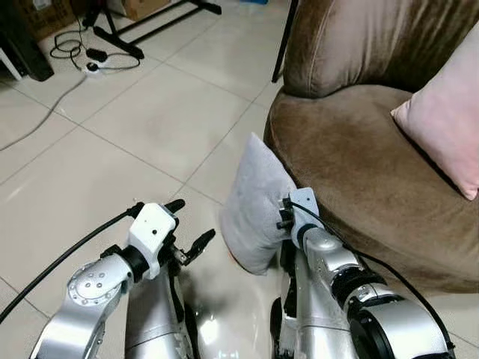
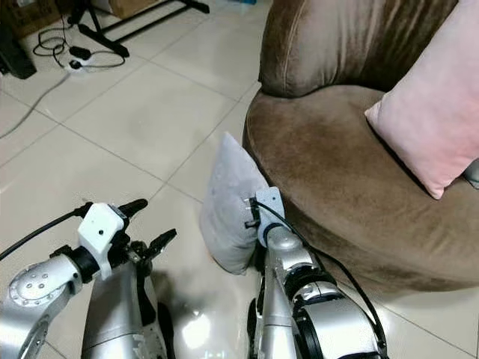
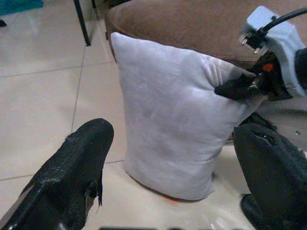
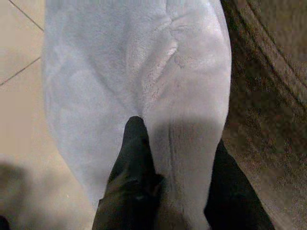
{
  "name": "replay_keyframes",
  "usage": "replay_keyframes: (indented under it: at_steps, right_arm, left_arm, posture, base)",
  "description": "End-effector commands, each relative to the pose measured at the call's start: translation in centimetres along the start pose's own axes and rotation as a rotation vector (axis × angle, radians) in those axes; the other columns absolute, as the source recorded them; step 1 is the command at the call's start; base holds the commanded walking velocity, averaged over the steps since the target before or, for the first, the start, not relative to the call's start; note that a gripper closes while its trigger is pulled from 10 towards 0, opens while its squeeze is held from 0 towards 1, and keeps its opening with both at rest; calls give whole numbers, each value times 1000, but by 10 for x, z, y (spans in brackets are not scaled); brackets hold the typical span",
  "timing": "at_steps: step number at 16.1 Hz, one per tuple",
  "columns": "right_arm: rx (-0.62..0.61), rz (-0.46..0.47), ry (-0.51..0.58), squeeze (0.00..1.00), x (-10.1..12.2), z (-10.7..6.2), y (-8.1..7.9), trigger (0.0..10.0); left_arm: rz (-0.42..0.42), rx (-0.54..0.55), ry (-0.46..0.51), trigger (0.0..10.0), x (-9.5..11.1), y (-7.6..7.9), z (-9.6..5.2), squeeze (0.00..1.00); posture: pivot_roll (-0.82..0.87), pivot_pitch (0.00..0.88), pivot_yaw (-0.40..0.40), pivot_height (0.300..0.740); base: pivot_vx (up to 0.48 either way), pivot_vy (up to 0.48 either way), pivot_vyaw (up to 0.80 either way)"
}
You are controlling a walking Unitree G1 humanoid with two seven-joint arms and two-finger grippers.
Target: Move the pillow to the sofa from floor
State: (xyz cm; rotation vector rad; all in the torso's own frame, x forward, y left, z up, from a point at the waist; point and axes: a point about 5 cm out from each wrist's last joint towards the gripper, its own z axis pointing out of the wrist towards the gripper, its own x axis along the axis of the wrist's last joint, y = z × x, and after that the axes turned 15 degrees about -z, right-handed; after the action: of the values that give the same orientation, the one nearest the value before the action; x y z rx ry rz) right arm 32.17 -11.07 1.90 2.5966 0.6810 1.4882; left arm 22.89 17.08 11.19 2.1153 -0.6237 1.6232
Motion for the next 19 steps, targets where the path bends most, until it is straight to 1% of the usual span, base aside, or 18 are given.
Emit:
replay_keyframes:
  at_steps: [1,2,3,4,5,6,7,8,9,10,11,13,14,15,16,17,18,19]
  right_arm:
    - [17,-6,-14,0,-7,-1,-4,0]
    - [33,3,2,0,-7,-2,-8,0]
    - [38,14,13,0,-6,-2,-10,0]
    - [37,63,48,0,-2,-2,-10,0]
    - [28,101,75,0,1,-2,-8,0]
    - [9,182,121,0,4,-4,-2,0]
    - [-16,240,192,0,10,-9,7,0]
    - [-29,275,299,0,21,-21,15,0]
    - [-39,278,356,0,27,-31,20,0]
    - [-46,277,379,0,29,-38,23,0]
    - [-76,296,478,0,39,-74,36,0]
    - [-76,302,547,0,46,-103,40,0]
    - [-86,304,558,0,49,-114,39,5961]
    - [-102,302,582,0,53,-121,40,10000]
    - [-128,313,579,0,53,-122,42,10000]
    - [-171,302,545,0,50,-119,44,10000]
    - [-174,278,533,0,53,-124,42,10000]
    - [-166,275,527,0,57,-127,40,10000]
  left_arm:
    - [18,0,-10,10000,-3,1,2,0]
    - [26,14,7,10000,-2,-1,5,0]
    - [27,21,17,10000,0,-2,7,0]
    - [25,52,44,10000,3,-9,10,0]
    - [30,67,51,10000,4,-11,11,0]
    - [41,84,57,10000,4,-12,13,0]
    - [45,103,74,10000,7,-11,14,0]
    - [74,134,91,10000,10,-12,14,0]
    - [86,156,104,10000,12,-13,13,0]
    - [87,174,114,10000,13,-13,12,0]
    - [59,292,193,10000,24,-19,7,0]
    - [14,367,253,10000,32,-20,-3,0]
    - [3,388,266,10000,33,-18,-7,0]
    - [-13,401,268,10000,35,-14,-9,0]
    - [-4,413,270,10000,36,-13,-8,0]
    - [14,416,283,10000,39,-14,-6,0]
    - [22,427,302,10000,42,-16,-6,0]
    - [12,442,309,10000,43,-18,-5,0]
  posture:
    - [32,20,-31,470]
    - [38,0,-34,470]
    - [38,0,-34,470]
    - [36,0,-36,470]
    - [35,0,-37,470]
    - [30,0,-32,470]
    - [21,0,-21,470]
    - [9,0,-10,470]
    - [9,0,-10,470]
    - [-23,0,15,470]
    - [-44,0,9,470]
    - [-45,0,-2,470]
    - [-46,0,0,470]
    - [-46,0,-3,470]
    - [-40,0,-3,470]
    - [-46,0,3,470]
    - [-55,0,7,480]
    - [-57,0,4,490]
  base:
    - [0,0,0]
    - [0,0,0]
    - [0,0,0]
    - [0,0,0]
    - [0,0,0]
    - [0,0,0]
    - [0,0,0]
    - [0,0,0]
    - [0,0,0]
    - [0,0,0]
    - [0,0,0]
    - [0,0,0]
    - [0,0,0]
    - [0,0,0]
    - [0,0,0]
    - [0,0,0]
    - [0,0,0]
    - [0,0,0]
